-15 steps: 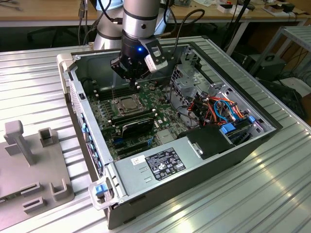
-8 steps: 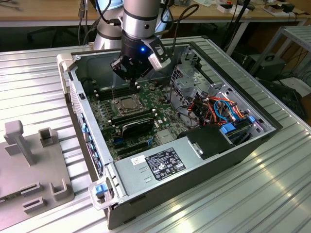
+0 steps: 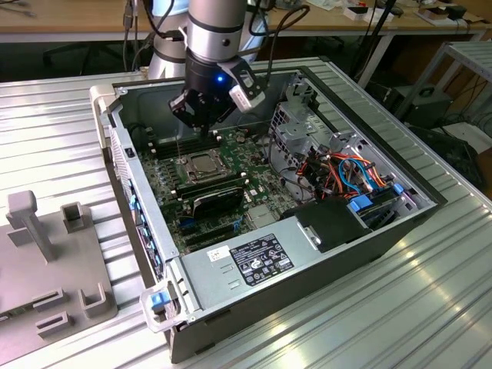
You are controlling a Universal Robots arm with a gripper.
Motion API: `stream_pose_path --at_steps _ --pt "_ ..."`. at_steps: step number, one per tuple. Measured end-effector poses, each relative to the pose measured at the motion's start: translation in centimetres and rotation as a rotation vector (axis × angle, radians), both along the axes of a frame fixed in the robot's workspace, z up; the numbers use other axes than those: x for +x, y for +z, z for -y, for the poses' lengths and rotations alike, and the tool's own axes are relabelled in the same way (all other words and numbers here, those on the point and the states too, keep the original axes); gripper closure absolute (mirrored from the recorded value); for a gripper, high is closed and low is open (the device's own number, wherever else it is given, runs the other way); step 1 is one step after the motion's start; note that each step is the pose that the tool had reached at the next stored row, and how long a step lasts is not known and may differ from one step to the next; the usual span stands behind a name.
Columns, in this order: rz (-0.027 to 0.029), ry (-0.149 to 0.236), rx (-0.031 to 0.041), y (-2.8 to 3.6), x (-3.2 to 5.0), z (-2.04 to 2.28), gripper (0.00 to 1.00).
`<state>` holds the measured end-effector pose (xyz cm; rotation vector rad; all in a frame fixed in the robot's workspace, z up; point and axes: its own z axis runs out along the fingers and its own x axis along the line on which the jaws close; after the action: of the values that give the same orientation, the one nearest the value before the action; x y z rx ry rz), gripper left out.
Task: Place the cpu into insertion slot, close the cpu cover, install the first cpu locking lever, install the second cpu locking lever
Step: 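Install the first cpu locking lever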
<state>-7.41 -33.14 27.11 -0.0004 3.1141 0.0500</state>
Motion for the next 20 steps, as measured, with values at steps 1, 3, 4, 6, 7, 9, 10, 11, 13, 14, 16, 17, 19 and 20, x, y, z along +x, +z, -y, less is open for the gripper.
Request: stream_pose_path --at_steps 1,3,4,6,7,9,10,11,13,14,16,17,19,20 --pt "0.0000 0.005 -0.0001 0.00 -0.10 0.00 0.89" --pt "-0.0001 0.019 -0.0001 0.00 -0.42 0.00 0.89" --pt "0.0000 0.022 -0.0001 0.00 -0.56 0.00 0.89" --pt "0.0000 0.025 0.0029 0.00 -0.79 0.01 0.89" --pt "-0.0001 0.025 0.0048 0.00 -0.87 0.01 0.89" --pt "0.0002 0.027 0.0051 -0.01 -1.01 0.00 0.89" --pt "0.0001 0.027 0.0049 -0.01 -1.07 0.02 0.89" --pt "-0.0001 0.027 0.0048 -0.01 -1.19 0.09 0.89" --pt "0.0000 0.028 0.0049 -0.02 -1.38 0.22 0.89" --pt "0.0001 0.029 0.0049 -0.02 -1.59 0.29 0.89" --pt "0.0000 0.031 0.0049 -0.03 -1.92 0.33 0.89" --pt "0.0000 0.032 0.0049 -0.03 -2.12 0.34 0.89" --pt "0.0000 0.035 0.0048 -0.05 -2.57 0.37 0.89" --pt "0.0000 0.036 0.0049 -0.06 -2.75 0.38 0.89"
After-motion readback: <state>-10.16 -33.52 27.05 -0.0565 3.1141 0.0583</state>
